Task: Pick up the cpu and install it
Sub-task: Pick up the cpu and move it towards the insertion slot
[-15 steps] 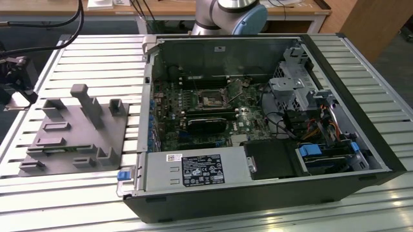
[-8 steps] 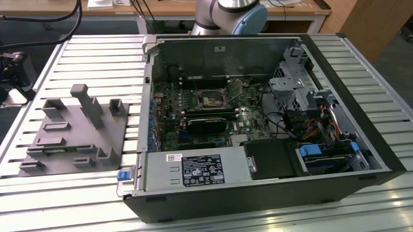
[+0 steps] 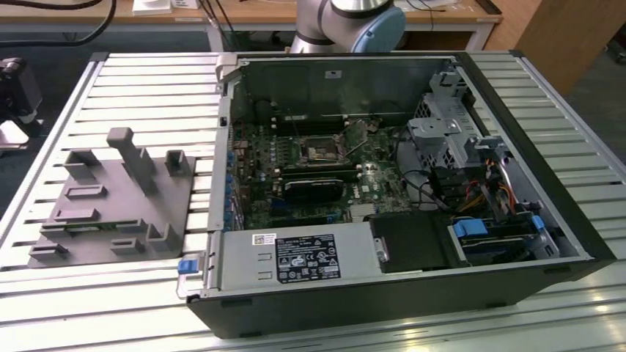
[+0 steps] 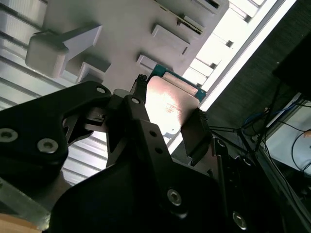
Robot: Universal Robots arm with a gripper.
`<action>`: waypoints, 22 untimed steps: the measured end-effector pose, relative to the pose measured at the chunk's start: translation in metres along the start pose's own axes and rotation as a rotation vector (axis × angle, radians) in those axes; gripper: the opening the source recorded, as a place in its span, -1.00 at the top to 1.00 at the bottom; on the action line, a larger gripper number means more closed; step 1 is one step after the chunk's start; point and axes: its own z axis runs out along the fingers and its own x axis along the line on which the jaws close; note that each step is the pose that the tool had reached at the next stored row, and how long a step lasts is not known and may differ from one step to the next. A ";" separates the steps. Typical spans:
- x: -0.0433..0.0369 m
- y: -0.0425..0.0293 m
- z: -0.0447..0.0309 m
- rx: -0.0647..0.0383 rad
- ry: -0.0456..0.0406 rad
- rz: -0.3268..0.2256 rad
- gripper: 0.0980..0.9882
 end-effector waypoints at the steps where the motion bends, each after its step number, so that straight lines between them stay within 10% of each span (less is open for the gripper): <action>1: 0.0000 0.0001 -0.0025 0.000 0.0000 0.000 0.01; 22: -0.0009 0.0040 -0.0640 0.000 0.0000 0.000 0.01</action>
